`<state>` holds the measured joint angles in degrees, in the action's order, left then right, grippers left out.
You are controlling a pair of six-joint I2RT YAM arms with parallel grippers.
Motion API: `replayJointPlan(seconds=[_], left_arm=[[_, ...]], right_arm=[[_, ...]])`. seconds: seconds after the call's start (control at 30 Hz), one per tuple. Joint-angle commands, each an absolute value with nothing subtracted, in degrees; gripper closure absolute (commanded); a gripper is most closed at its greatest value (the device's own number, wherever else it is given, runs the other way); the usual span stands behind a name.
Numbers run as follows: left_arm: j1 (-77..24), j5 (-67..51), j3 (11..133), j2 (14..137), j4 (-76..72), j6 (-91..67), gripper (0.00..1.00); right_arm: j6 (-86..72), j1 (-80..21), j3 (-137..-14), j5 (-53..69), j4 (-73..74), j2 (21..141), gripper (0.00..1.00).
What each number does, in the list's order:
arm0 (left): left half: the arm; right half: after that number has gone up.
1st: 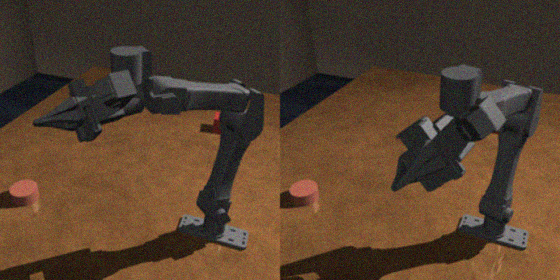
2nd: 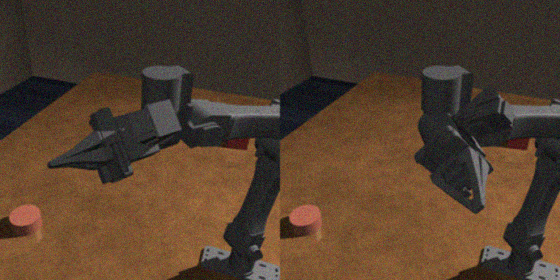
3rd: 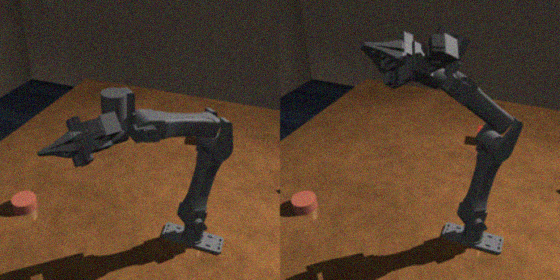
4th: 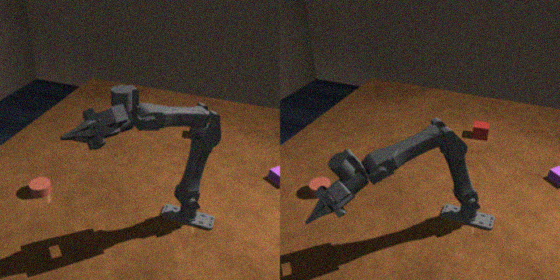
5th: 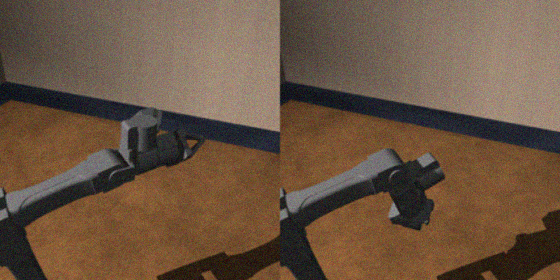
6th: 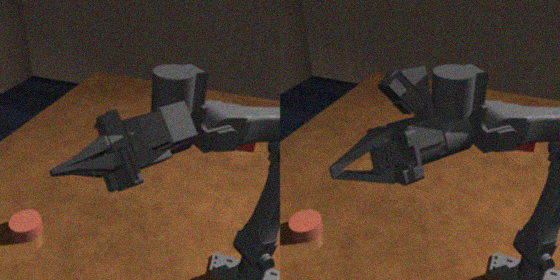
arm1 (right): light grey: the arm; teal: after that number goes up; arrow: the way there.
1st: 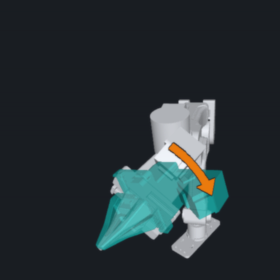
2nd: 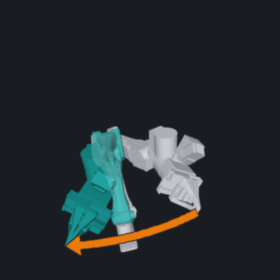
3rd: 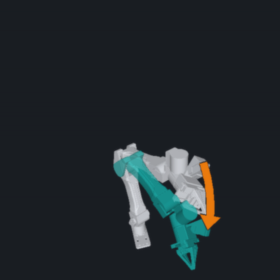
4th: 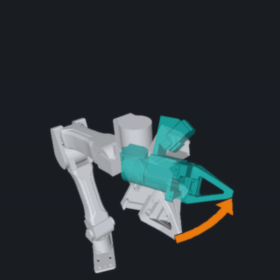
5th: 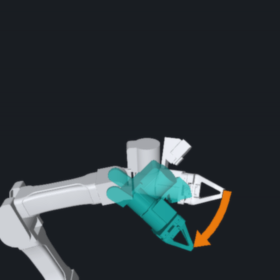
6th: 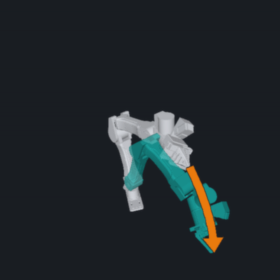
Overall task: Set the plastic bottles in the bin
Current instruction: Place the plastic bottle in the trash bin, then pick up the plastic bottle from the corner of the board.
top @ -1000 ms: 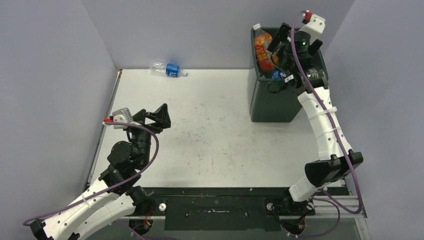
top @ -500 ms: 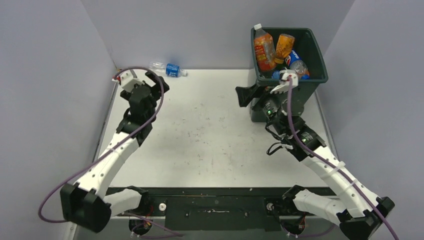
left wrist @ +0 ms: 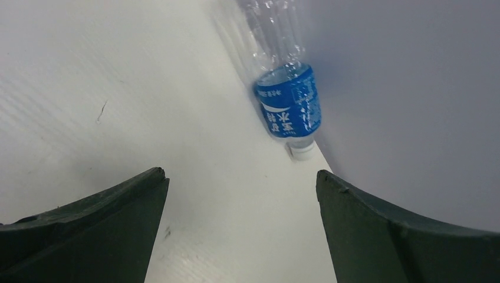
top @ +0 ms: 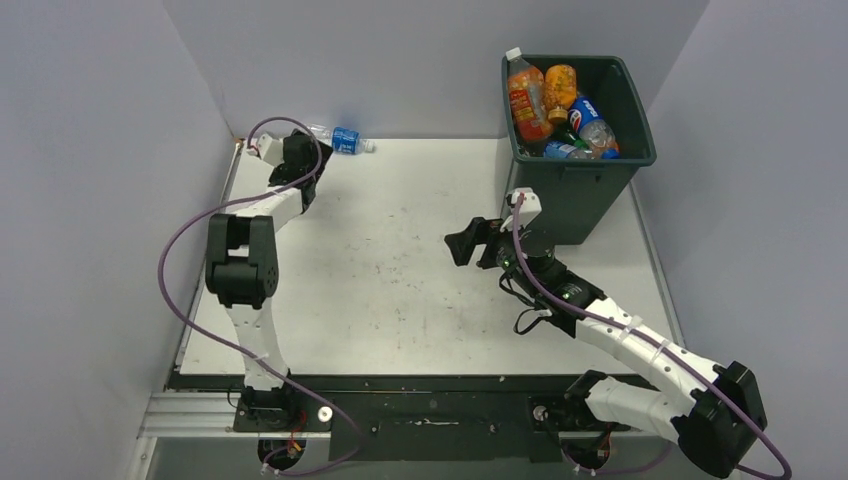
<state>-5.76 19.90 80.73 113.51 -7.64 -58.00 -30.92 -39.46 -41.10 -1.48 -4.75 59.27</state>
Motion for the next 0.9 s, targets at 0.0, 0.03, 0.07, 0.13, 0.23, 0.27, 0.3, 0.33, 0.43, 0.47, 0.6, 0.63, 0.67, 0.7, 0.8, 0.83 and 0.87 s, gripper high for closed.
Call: replayJointPlan(seconds=[0.0, 0.03, 0.07, 0.13, 0.23, 0.27, 0.3, 0.33, 0.43, 0.47, 0.6, 0.63, 0.67, 0.7, 0.8, 0.83, 0.87], left_arm=[[-4.04, 16.65, 90.92, 122.98, -13.36, -65.27, 0.04], [-3.9, 16.28, 93.47, 125.31, -12.79, -66.04, 0.04], [-3.83, 15.99, 96.81, 127.64, -12.43, -66.38, 0.04], [-3.78, 15.43, 102.99, 132.78, -10.55, -67.15, 0.04], [-3.8, 14.93, 113.75, 141.77, -7.04, -68.23, 0.04], [-3.86, 14.54, 116.83, 144.66, -6.69, -68.59, 0.04], [-3.87, 14.3, 119.61, 146.91, -7.03, -68.9, 0.04], [-4.01, 14.29, 121.63, 148.95, -7.71, -69.14, 0.04], [-4.22, 14.86, 126.76, 153.56, -8.45, -69.84, 0.04], [-4.28, 15.1, 128.82, 154.8, -7.54, -70.13, 0.04], [-4.31, 16.24, 133.56, 158.73, -5.62, -71.65, 0.04], [-4.31, 16.21, 134.42, 159.49, -5.51, -72.24, 0.04], [-4.37, 15.95, 135.47, 160.47, -5.36, -72.81, 0.02], [-4.39, 15.51, 136.91, 161.56, -5.14, -73.16, 0.02], [-4.77, 15.14, 139.64, 164.33, -5.44, -74.74, 0.16], [-5.01, 15.2, 139.96, 165.07, -5.99, -74.94, 0.19], [-5.2, 15.06, 140.97, 166.12, -6.16, -74.7, 0.22]], right_arm=[[-29.94, -40.19, -41.58, -0.5, -10.61, 59.96, 0.1], [-30.18, -40.36, -41.2, -0.49, -10.85, 59.82, 0.1], [-30.49, -40.35, -40.43, -0.46, -11.3, 59.56, 0.1], [-31.12, -40.45, -38.77, -0.44, -12.56, 58.94, 0.1], [-32.33, -40.46, -35.91, 1.46, -15.36, 58.52, 0.1], [-32.42, -40.5, -35.23, 1.86, -16.41, 58.35, 0.1], [-32.47, -40.58, -34.42, 2.12, -17.9, 58.05, 0.1], [-32.62, -40.73, -33.42, 2.22, -19.42, 57.77, 0.1], [-32.58, -40.94, -32.18, 1.48, -21.16, 57.84, 0.1], [-32.34, -40.94, -32.31, 1.26, -20.87, 58.16, 0.1], [-31.49, -40.78, -32.36, 0.35, -20.71, 58.39, 0.1], [-31.28, -40.83, -32.39, 0.27, -20.77, 58.36, 0.1], [-31.07, -40.73, -32.43, 0.33, -20.76, 58.43, 0.1], [-30.86, -40.71, -32.5, 0.39, -20.58, 58.44, 0.1], [-30.46, -40.69, -32.54, 0.36, -19.85, 58.54, 0.1], [-30.35, -40.64, -32.57, 0.23, -19.66, 58.58, 0.1], [-30.17, -40.63, -32.59, 0.18, -19.4, 58.67, 0.1]])
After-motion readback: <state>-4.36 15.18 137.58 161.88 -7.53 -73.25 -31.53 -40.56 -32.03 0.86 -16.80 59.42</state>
